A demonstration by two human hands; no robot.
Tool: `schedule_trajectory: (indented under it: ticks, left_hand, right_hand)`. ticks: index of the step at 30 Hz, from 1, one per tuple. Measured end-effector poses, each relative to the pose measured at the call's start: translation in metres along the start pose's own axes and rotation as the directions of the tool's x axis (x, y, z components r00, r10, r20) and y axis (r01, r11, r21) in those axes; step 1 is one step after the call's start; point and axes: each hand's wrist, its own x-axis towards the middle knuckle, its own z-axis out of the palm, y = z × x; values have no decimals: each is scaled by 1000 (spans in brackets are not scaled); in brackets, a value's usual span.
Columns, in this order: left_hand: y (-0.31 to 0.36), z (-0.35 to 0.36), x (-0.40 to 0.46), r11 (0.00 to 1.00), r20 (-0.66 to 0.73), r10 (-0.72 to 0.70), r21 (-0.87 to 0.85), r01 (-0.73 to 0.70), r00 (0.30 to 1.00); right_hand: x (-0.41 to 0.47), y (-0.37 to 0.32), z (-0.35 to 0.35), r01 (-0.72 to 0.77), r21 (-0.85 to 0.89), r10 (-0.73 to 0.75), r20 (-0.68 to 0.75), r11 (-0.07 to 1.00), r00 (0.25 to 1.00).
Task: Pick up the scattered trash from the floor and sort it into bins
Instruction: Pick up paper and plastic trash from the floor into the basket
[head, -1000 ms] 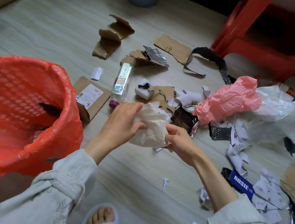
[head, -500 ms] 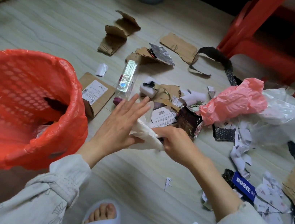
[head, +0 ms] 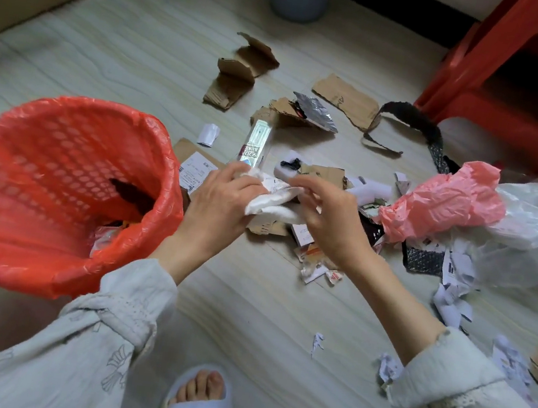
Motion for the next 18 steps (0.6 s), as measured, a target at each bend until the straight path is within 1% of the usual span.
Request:
schedule_trajectory:
  ticks: [2, 3, 4, 5, 6, 7, 8, 9, 10, 11, 12, 14, 15, 18]
  left_hand:
    - [-11, -19, -2, 996, -107, -79, 21, 81, 991]
    - [-17, -31, -4, 989, -170, -132, 46, 142, 976]
    - [-25, -43, -7, 975, -237, -187, 71, 209, 953]
    - [-34, -56, -11, 953, -300, -249, 90, 288, 921]
    - [-43, -67, -17, 928, -358, -302, 102, 359, 883]
    - [-53, -76, -23, 904, -398, -344, 105, 414, 851]
    - [-61, -81, -30, 882, -418, -374, 114, 456, 828]
    - [-70, -83, -38, 853, -416, -406, 147, 501, 814]
    - [-78, -82, -49, 818, -395, -442, 191, 543, 805]
    - [-83, -78, -58, 784, -361, -482, 228, 577, 798]
    - [-87, -75, -69, 755, -316, -526, 254, 605, 789]
    - [-93, -69, -91, 702, -220, -619, 273, 657, 754]
    - [-95, -67, -99, 684, -178, -654, 277, 675, 735]
    - [-103, -61, -108, 638, -48, -736, 284, 716, 675]
  right_hand:
    - [14, -18, 3, -104, 178, 119, -72, 978, 990]
    - [21, -29, 7, -156, 312, 191, -85, 937, 978]
    - [26, -40, 12, -199, 436, 253, -69, 878, 965]
    - [31, -50, 20, -231, 498, 289, -41, 836, 957]
    - [35, -61, 31, -239, 477, 276, -8, 845, 961]
    - [37, -70, 44, -213, 391, 219, 30, 896, 975]
    - [37, -76, 57, -150, 280, 130, 87, 948, 988]
    - [35, -81, 73, -55, 176, 22, 182, 983, 983]
    - [34, -86, 90, 53, 82, -76, 301, 995, 951]
    - [32, -85, 104, 167, -7, -149, 409, 986, 900]
    - [30, -85, 116, 279, -73, -212, 479, 957, 852]
    - [29, -80, 133, 434, -153, -298, 527, 888, 796]
    - [30, -78, 137, 469, -175, -315, 537, 866, 783]
    - [33, -70, 138, 508, -197, -328, 562, 838, 759]
